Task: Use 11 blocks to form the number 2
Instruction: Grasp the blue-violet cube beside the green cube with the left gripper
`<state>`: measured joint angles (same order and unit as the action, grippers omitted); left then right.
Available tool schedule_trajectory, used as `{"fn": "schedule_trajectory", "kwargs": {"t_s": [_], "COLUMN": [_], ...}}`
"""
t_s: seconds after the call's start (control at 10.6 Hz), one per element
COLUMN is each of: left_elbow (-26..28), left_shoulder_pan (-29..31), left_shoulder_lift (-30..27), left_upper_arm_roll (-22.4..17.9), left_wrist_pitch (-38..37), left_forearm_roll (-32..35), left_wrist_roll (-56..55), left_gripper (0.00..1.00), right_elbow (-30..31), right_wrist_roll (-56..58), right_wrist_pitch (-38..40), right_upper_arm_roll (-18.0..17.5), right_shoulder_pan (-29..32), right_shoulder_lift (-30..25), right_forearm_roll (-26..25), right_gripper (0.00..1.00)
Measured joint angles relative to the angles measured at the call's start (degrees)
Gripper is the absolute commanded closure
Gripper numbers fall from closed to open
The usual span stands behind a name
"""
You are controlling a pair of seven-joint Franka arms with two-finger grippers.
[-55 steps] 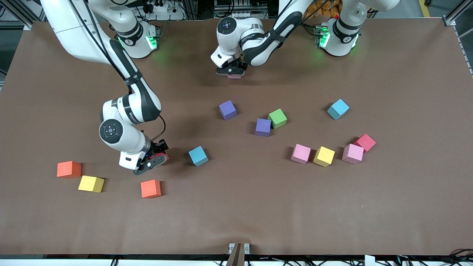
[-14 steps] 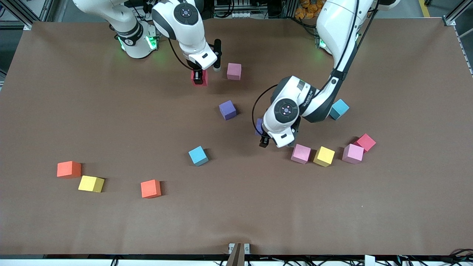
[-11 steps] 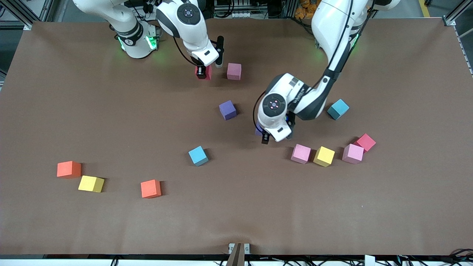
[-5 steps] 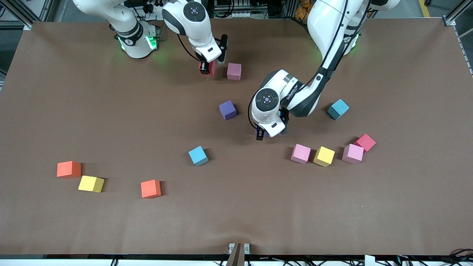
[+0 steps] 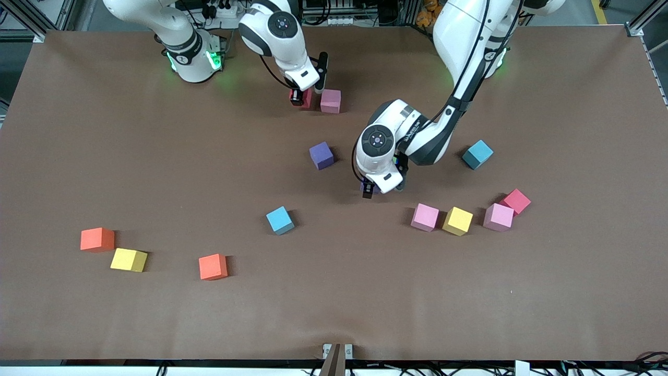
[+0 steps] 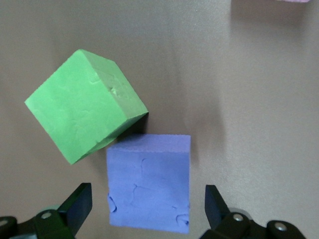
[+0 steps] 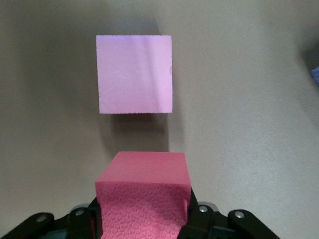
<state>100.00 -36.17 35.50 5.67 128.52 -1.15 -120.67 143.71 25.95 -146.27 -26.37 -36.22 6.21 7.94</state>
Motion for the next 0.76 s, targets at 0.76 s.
{"fn": "schedule_trajectory", "kwargs": {"t_s": [0.76], "left_elbow": [0.45], "left_shoulder_pan": [0.02], "left_shoulder_lift": [2.22], "left_upper_arm_roll": [0.03], "left_wrist_pitch": [2.8], "left_forearm_roll": [2.28], "left_wrist_roll": [1.04], "left_gripper": [0.03], "right_elbow": [-1.12], "right_wrist_roll": [-1.83], "right_wrist_pitch": [-4.74], "right_upper_arm_roll": [0.0], "right_shoulder_pan": [-3.03], "right_shoulder_lift": [4.96], "right_forearm_roll": [-0.39], "right_gripper": [1.0]}}
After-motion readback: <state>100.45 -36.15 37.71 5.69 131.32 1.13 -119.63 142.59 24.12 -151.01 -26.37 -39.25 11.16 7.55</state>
